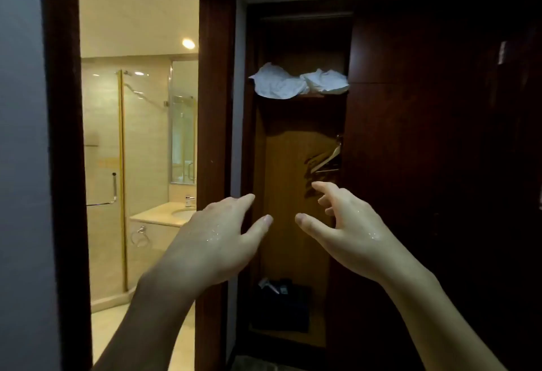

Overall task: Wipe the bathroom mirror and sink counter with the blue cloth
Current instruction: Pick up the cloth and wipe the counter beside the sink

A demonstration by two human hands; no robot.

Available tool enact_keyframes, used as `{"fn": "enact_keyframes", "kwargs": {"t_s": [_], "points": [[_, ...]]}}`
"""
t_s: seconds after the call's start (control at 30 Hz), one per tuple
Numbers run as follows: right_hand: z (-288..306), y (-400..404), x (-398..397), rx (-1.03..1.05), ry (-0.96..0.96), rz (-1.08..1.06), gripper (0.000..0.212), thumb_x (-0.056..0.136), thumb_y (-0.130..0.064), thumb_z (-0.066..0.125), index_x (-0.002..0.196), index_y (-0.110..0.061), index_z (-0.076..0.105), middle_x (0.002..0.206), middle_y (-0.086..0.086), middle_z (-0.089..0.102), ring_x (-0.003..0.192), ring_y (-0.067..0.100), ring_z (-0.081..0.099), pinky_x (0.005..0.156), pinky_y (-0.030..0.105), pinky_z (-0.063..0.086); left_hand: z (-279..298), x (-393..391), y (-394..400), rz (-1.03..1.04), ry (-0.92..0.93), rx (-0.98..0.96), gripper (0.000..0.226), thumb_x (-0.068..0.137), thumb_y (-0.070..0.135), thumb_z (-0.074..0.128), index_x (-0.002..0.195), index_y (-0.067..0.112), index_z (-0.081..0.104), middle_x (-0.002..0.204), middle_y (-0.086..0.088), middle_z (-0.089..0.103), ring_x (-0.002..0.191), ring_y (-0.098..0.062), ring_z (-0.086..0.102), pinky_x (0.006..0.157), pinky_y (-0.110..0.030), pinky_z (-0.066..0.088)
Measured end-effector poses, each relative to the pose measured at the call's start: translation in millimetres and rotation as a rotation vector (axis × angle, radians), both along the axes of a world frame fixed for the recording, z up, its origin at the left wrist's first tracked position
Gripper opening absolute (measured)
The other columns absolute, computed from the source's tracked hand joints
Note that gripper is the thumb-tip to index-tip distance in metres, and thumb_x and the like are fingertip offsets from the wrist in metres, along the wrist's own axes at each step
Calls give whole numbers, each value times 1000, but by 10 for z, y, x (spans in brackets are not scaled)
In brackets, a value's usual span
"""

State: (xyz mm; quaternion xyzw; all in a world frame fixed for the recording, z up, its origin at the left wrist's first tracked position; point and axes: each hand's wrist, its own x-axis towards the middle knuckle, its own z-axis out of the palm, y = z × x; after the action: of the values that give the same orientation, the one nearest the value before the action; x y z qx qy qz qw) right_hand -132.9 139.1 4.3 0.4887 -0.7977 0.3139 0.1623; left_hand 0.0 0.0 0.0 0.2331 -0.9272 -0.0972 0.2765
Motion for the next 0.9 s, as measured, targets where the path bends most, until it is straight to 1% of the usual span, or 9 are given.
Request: {"fn": "enact_keyframes", "kwargs": {"t_s": [0.13, 0.2, 0.3, 0.47, 0.53, 0.67, 0.8, 0.9], "points": [[2, -836, -353, 43, -25, 23, 71, 92, -53, 54, 151, -28, 24, 149, -1, 39, 131, 14, 44, 102, 34, 47, -35, -336, -811, 54, -35, 4, 64, 98, 59, 34, 155, 31, 21, 158, 6, 33, 145, -15, 30, 113, -35, 32], [33, -1297, -557, 28, -23, 42, 69, 92, -52, 53, 150, -27, 27, 147, -2, 42, 130, 13, 45, 102, 33, 46, -26, -519, -1230, 88, -22, 7, 64, 98, 59, 33, 155, 31, 22, 158, 6, 33, 145, -16, 31, 112, -36, 34], [25, -1958, -835, -7, 7, 74, 65, 91, -53, 52, 147, -25, 34, 142, -3, 48, 127, 11, 48, 101, 34, 47, -75, -767, -1841, 151, 51, 3, 62, 99, 57, 33, 154, 31, 24, 157, 5, 36, 143, -17, 34, 110, -37, 36], [-98, -2979, -1178, 19, -6, 185, 59, 93, -51, 53, 143, -24, 41, 140, -4, 50, 126, 11, 48, 101, 34, 47, -266, -1051, -2732, 260, 42, 59, 60, 98, 58, 34, 153, 34, 28, 156, 6, 37, 143, -19, 34, 112, -41, 35], [-119, -3386, -1306, 30, -9, 233, 57, 93, -49, 53, 143, -24, 41, 141, -4, 50, 126, 11, 48, 102, 35, 47, -302, -1138, -3083, 324, 54, 67, 59, 98, 58, 34, 152, 34, 28, 156, 6, 37, 142, -20, 34, 111, -42, 36], [-201, -4247, -1619, 63, -16, 322, 56, 93, -49, 53, 142, -25, 42, 141, -5, 50, 126, 11, 47, 101, 35, 46, -412, -1400, -3747, 390, 55, 89, 56, 100, 55, 34, 152, 35, 28, 156, 6, 37, 142, -19, 35, 110, -40, 36], [-285, -5237, -1982, 52, -15, 416, 56, 92, -51, 53, 142, -27, 43, 139, -7, 51, 125, 10, 47, 97, 30, 46, -491, -1728, -4509, 422, 50, 95, 55, 102, 52, 35, 153, 33, 29, 156, 7, 38, 142, -17, 35, 111, -38, 34], [-301, -6062, -2211, 30, -45, 488, 64, 92, -52, 54, 147, -28, 34, 141, -7, 50, 127, 13, 47, 100, 38, 47, -481, -1928, -5194, 474, 59, 87, 53, 102, 49, 37, 152, 32, 31, 155, 7, 39, 141, -17, 36, 114, -40, 34]]}}
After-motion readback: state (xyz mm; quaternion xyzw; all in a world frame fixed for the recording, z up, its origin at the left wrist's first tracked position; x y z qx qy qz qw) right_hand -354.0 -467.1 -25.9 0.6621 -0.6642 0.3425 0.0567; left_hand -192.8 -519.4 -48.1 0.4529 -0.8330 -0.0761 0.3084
